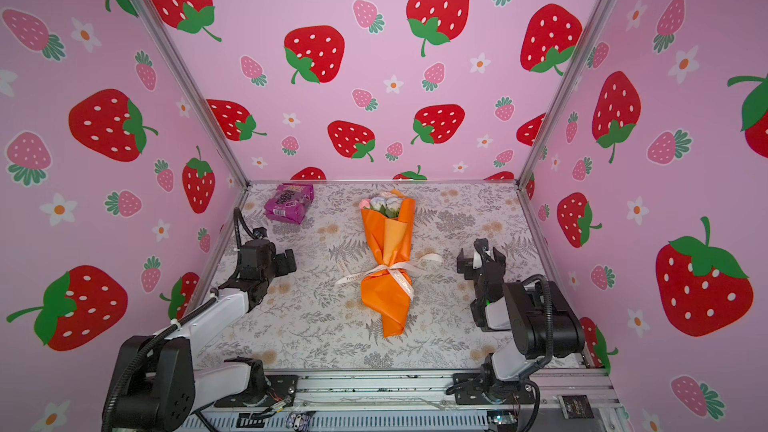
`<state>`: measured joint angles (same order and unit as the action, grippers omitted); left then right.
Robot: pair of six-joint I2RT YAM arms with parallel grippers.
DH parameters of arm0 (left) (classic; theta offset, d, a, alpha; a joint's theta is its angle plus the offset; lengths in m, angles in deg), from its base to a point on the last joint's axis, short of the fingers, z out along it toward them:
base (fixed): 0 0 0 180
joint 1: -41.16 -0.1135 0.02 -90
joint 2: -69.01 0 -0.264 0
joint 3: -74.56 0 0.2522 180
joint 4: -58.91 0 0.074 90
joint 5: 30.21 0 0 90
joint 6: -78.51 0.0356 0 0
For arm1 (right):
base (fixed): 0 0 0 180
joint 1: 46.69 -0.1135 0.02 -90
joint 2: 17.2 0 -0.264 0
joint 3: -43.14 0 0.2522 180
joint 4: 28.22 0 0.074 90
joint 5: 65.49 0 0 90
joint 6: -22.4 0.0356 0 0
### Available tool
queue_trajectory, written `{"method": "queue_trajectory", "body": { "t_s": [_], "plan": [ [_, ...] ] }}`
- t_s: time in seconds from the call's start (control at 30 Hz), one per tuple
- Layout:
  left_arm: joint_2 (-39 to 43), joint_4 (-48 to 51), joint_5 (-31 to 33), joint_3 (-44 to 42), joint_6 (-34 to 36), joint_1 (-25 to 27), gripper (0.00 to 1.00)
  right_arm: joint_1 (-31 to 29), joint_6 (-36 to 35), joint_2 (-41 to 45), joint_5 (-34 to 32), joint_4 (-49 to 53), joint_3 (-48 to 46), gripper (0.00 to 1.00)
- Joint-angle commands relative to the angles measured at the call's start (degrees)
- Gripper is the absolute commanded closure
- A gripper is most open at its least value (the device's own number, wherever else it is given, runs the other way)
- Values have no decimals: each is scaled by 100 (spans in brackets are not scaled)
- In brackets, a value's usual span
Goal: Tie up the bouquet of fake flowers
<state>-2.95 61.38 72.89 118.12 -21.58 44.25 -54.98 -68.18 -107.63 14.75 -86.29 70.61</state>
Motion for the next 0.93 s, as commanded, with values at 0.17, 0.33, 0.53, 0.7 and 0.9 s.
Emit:
{"method": "queue_trajectory", "body": {
  "t_s": [0.17,0.33,0.53,0.7,0.9],
  "plan": [
    [-1195,-2497,-651,-139,1016,-59,1,55,215,25,-476,-128,101,0],
    [-1576,-3567,-1248,-602,777,-430,1,46,208,20,-494,-147,97,0],
    [-1606,-3566,-344,-590,415,-424,1,47,210,17,-493,-142,96,0],
    [-1611,-3501,-177,-547,486,-314,1,46,212,9,-499,-130,110,0],
    [-1637,-3416,-45,-473,578,-228,1,41,212,17,-492,-127,109,0]
  ]
}}
